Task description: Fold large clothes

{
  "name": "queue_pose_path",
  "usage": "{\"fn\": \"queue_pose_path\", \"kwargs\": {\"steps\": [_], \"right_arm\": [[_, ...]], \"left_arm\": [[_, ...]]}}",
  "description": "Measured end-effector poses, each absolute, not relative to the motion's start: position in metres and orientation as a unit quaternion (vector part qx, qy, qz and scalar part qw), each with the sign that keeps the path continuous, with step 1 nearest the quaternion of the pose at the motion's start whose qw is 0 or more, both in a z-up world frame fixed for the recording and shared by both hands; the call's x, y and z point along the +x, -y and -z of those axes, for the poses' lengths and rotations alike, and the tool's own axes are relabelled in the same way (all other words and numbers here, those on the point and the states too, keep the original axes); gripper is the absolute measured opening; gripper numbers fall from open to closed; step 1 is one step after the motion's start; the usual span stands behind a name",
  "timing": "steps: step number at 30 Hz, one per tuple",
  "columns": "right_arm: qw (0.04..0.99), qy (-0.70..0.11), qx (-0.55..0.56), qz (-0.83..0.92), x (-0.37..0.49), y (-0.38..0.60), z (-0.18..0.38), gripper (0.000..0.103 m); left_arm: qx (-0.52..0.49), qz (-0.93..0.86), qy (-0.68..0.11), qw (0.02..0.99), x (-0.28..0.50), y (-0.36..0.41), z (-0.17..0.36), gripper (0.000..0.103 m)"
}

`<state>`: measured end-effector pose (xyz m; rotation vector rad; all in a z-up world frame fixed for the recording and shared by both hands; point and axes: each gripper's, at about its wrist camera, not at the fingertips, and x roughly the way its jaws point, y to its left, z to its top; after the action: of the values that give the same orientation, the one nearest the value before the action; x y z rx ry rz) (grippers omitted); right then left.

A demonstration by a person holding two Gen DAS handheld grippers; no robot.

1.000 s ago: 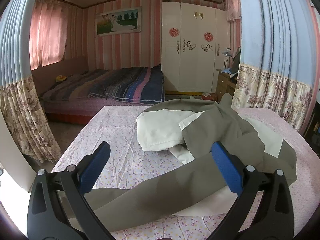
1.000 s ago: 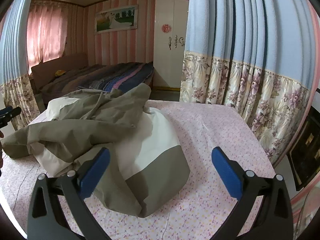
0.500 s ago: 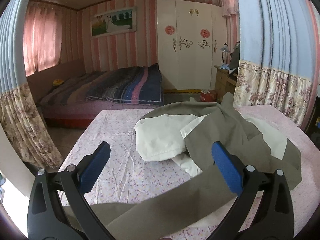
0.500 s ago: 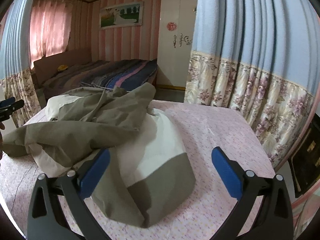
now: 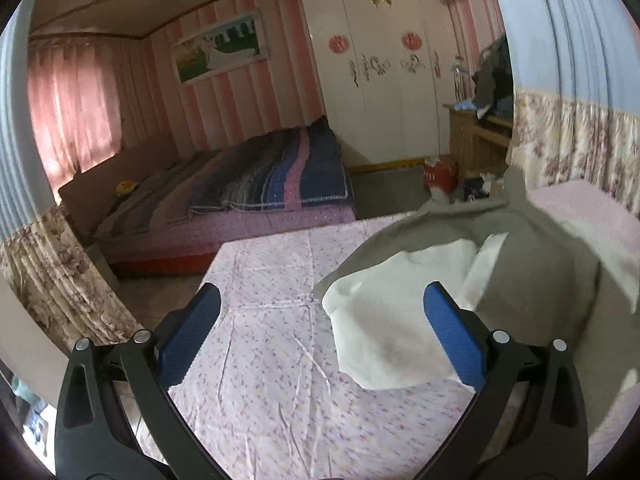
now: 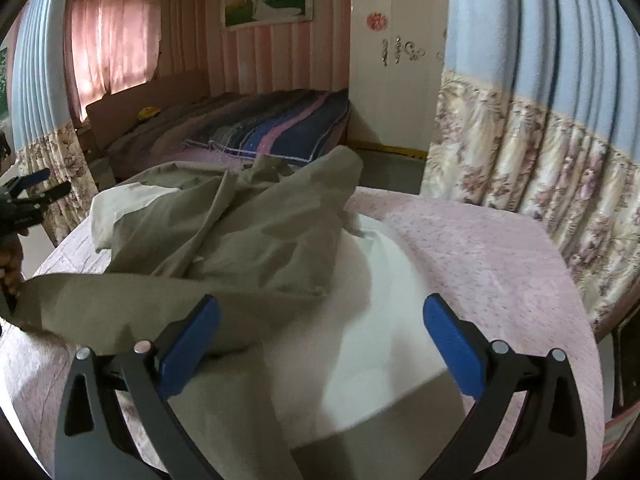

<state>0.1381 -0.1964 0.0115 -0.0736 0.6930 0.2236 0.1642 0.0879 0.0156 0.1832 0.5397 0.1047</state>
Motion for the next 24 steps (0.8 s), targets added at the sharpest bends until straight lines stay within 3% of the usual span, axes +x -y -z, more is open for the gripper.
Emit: {"fn": "queue_pose_path", "kwargs": {"steps": [12, 17, 19, 20, 21, 23, 24], "right_arm": [[0.892, -0.429, -0.041, -0.136, 0.209, 0.166, 0.044, 0.101], [0.878, -0.46, 0.005, -0.136, 0.232, 0.172, 0.06, 0.101], [0.875, -0.46, 0.013, -0.15, 0.235, 0.169, 0.064, 0.076], [0.873, -0.461, 0.019, -0.159, 0.236, 0.167, 0.065, 0.044], [0.874, -0.461, 0.017, -0.149, 0.237, 0.165, 0.067, 0.031], [0.876, -0.456, 0.006, -0.156, 0.237, 0.158, 0.067, 0.023], [0.878, -0.452, 0.004, -0.16, 0.235, 0.156, 0.066, 0.018]], "left_arm": [[0.064, 0.017, -0.337, 0.939, 0.23, -0.083, 0.05, 0.1], [0.041, 0.037, -0.341, 0.938, 0.245, -0.085, 0.06, 0.1], [0.034, 0.042, -0.34, 0.939, 0.249, -0.084, 0.062, 0.1], [0.031, 0.047, -0.339, 0.939, 0.25, -0.082, 0.063, 0.099], [0.031, 0.051, -0.336, 0.94, 0.251, -0.079, 0.064, 0.097], [0.037, 0.064, -0.328, 0.942, 0.249, -0.072, 0.064, 0.076], [0.041, 0.071, -0.323, 0.943, 0.246, -0.069, 0.063, 0.071]]}}
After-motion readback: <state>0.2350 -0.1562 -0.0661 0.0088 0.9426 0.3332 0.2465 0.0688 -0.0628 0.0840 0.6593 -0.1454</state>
